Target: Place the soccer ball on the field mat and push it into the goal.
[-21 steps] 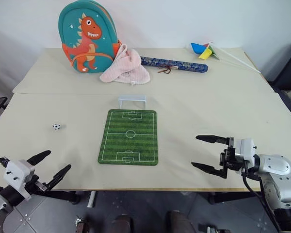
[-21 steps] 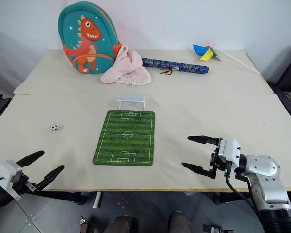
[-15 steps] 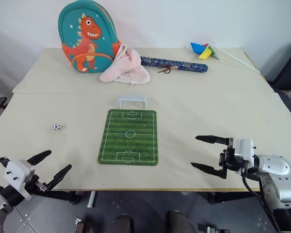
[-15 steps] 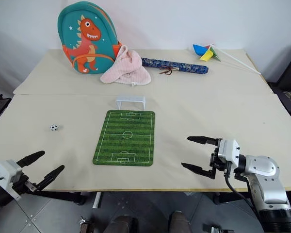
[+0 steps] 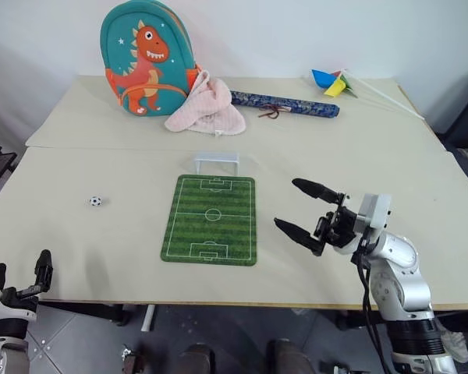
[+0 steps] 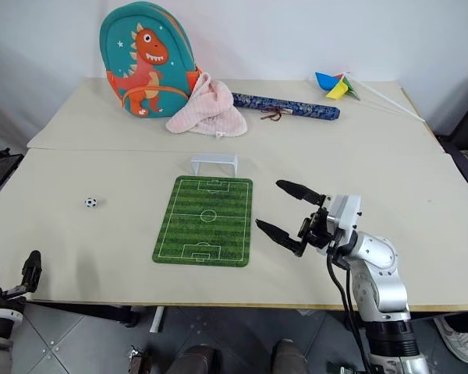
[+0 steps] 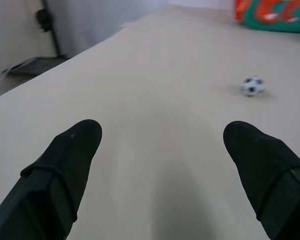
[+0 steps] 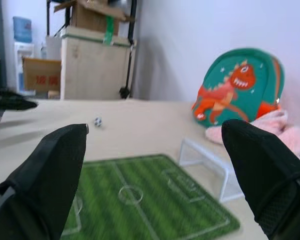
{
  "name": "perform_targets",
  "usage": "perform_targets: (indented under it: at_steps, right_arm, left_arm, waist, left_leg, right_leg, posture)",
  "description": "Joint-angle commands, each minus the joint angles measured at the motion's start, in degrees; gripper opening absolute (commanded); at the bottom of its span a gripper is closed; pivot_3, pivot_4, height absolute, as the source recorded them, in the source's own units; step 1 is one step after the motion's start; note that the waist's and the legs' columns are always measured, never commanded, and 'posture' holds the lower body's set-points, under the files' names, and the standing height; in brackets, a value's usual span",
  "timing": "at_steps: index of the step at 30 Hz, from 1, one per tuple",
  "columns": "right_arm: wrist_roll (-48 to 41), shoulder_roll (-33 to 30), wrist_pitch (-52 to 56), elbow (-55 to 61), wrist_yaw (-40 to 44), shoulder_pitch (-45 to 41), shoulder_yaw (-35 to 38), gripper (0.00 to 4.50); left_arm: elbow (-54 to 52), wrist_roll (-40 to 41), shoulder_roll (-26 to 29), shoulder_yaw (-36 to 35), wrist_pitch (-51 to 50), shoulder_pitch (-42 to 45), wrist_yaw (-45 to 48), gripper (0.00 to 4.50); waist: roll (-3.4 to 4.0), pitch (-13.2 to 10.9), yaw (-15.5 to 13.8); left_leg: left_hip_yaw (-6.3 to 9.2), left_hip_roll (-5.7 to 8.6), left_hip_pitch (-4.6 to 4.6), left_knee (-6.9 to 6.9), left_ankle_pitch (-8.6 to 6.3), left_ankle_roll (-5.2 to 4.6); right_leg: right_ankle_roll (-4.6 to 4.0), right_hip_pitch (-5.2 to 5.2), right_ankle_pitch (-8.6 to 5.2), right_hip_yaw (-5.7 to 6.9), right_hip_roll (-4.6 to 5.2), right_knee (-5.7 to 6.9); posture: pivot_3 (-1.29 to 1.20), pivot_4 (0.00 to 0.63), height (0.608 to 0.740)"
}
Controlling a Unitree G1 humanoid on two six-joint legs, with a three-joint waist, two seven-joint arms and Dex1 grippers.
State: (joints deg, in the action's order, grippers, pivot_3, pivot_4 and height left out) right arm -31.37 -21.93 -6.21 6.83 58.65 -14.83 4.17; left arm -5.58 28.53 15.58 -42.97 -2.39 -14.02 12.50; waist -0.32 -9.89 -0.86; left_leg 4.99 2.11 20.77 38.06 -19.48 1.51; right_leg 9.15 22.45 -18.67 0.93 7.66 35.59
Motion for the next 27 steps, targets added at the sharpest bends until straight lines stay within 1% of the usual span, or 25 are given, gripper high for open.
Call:
perform_targets:
  at_steps: [1, 4, 6, 7, 9, 11, 14, 16, 19, 24, 27]
  right_arm:
    - [0.6, -0.4, -0.8, 1.7, -0.5, 0.0, 0.3, 4.50]
    - [1.2, -1.8, -1.1, 1.4, 1.0, 0.8, 0.2, 4.50]
    - [1.5, -2.7, -1.5, 1.0, 2.0, 1.6, 0.5, 4.50]
    - [1.5, -3.1, -1.5, 0.6, 2.3, 2.0, 0.7, 4.50]
    - [1.5, -3.5, -1.6, 0.4, 2.5, 2.5, 0.8, 4.50]
    - [1.6, -3.9, -1.3, 0.5, 2.9, 3.1, 0.5, 4.50]
    - [1.8, -4.1, -1.2, 0.7, 3.4, 4.3, 0.0, 4.50]
    - [1.6, -4.3, -1.0, 1.1, 3.8, 5.0, -0.2, 4.50]
    - [1.4, -4.8, -1.0, 1.8, 4.2, 6.0, -0.2, 4.50]
    - [1.4, -5.1, -0.8, 2.5, 3.7, 6.8, 0.2, 4.50]
    - [1.4, -5.0, -0.7, 3.1, 3.1, 7.3, 0.3, 4.50]
  left_arm:
    - [-5.0, -1.1, -0.4, 4.2, -0.9, 2.6, -2.2, 4.48]
    - [-6.1, -1.3, 1.3, 6.0, -4.5, 6.1, -4.7, 4.48]
    - [-6.8, -2.1, 4.0, 7.2, -9.5, 10.0, -7.7, 4.48]
    - [-5.9, -2.7, 5.8, 8.1, -11.1, 12.6, -7.9, 4.48]
    - [-4.5, -3.0, 7.8, 8.9, -12.6, 15.2, -7.8, 4.48]
    - [-0.7, -5.6, 11.2, 10.8, -13.9, 19.1, -7.6, 4.48]
    - [9.7, -9.2, 15.5, 14.4, -15.6, 28.4, -7.9, 4.48]
    - [14.8, -10.9, 16.5, 16.0, -15.8, 31.9, -7.8, 4.48]
    - [19.0, -11.1, 16.7, 17.2, -15.4, 34.6, -5.7, 4.48]
    - [22.8, -12.8, 16.7, 20.1, -13.9, 35.8, -3.3, 4.48]
    - [23.7, -13.0, 16.4, 20.0, -15.1, 35.8, -4.0, 4.48]
  waist:
    - [0.00, 0.0, -0.3]
    - [0.00, 0.0, -0.5]
    - [-0.01, 0.0, -0.4]
    - [-0.01, 0.0, -0.3]
    - [0.00, 0.0, -0.2]
    - [0.02, 0.0, 0.3]
    - [0.02, 0.0, 0.6]
    - [0.02, 0.0, 0.8]
    - [0.02, 0.0, 1.2]
    - [0.02, 0.0, 1.1]
    - [0.02, 0.0, 1.0]
  left_leg:
    - [-0.01, 0.00, 0.00, 0.00, 0.00, 0.00]
    - [0.01, 0.02, 0.01, 0.02, 0.00, 0.00]
    - [-0.01, 0.02, 0.02, 0.01, 0.00, 0.00]
    - [0.00, 0.01, 0.02, 0.00, 0.00, 0.00]
    - [0.00, -0.01, 0.02, -0.03, 0.00, 0.01]
    - [-0.05, 0.00, 0.01, -0.04, 0.01, 0.02]
    - [-0.05, 0.01, -0.01, -0.02, 0.01, 0.02]
    - [-0.04, 0.01, 0.00, -0.01, 0.02, 0.04]
    - [-0.06, 0.06, 0.00, -0.03, 0.01, 0.01]
    - [-0.04, 0.01, 0.07, -0.09, 0.00, 0.02]
    - [-0.02, 0.04, 0.16, 0.01, 0.00, 0.02]
  right_leg:
    - [0.00, 0.00, 0.00, 0.00, 0.00, 0.00]
    - [0.00, -0.01, 0.00, 0.00, -0.01, 0.01]
    - [0.00, 0.01, 0.00, -0.02, -0.03, 0.03]
    - [0.00, 0.03, 0.00, -0.02, -0.07, 0.03]
    - [-0.01, 0.07, 0.00, -0.02, -0.11, 0.06]
    - [-0.01, 0.08, 0.00, -0.07, -0.11, 0.06]
    - [-0.01, 0.07, 0.00, -0.05, -0.12, 0.11]
    - [-0.01, 0.07, 0.00, -0.02, -0.14, 0.12]
    - [0.02, 0.08, 0.01, -0.06, -0.08, 0.29]
    - [0.02, 0.19, 0.01, 0.00, -0.10, 0.27]
    - [0.03, 0.18, 0.01, 0.01, -0.07, 0.27]
  posture:
    - [0.00, 0.150, 0.740]
    - [0.00, 0.150, 0.740]
    - [0.00, 0.150, 0.740]
    - [0.00, 0.150, 0.740]
    - [0.00, 0.150, 0.740]
    - [0.00, 0.150, 0.740]
    - [0.00, 0.150, 0.740]
    - [0.00, 0.150, 0.740]
    - [0.00, 0.150, 0.740]
    - [0.00, 0.150, 0.740]
    - [0.00, 0.150, 0.740]
